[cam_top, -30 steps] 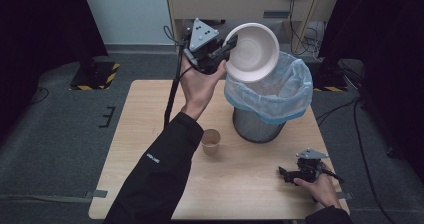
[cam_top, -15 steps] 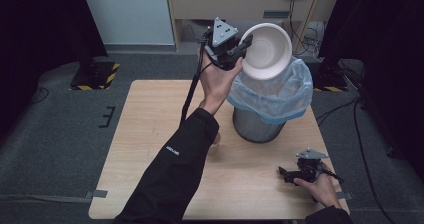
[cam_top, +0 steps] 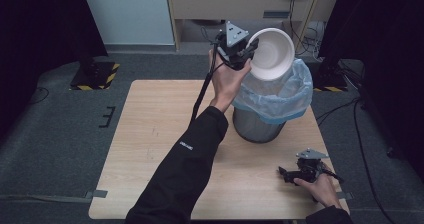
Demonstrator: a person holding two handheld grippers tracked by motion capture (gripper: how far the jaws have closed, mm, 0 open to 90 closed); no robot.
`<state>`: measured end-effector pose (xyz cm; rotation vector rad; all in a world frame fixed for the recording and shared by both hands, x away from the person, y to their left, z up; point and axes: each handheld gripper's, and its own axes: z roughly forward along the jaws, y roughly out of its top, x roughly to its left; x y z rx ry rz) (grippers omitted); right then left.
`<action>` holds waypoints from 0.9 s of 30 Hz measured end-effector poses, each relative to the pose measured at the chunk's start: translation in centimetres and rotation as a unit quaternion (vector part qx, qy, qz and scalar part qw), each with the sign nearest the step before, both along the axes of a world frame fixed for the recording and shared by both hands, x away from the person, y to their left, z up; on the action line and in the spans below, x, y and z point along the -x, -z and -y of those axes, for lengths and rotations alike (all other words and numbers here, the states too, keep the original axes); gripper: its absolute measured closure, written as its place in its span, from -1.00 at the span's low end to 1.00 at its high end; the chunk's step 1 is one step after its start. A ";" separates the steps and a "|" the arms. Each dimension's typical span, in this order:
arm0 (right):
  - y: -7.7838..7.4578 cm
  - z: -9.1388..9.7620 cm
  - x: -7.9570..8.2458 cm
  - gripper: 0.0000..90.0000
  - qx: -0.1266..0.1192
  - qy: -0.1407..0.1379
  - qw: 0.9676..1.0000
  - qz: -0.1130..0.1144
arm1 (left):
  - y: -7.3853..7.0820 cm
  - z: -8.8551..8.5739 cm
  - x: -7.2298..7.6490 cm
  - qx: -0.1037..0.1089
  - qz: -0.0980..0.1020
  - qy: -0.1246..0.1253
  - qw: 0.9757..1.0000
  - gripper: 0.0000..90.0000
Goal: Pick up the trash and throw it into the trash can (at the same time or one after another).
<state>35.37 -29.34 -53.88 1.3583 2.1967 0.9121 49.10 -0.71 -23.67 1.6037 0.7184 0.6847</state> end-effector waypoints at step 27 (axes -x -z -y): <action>0.0 -0.1 0.0 -0.98 -0.003 0.004 1.000 -0.001 | 1.9 -8.3 3.8 0.005 -0.013 0.024 1.000 -0.13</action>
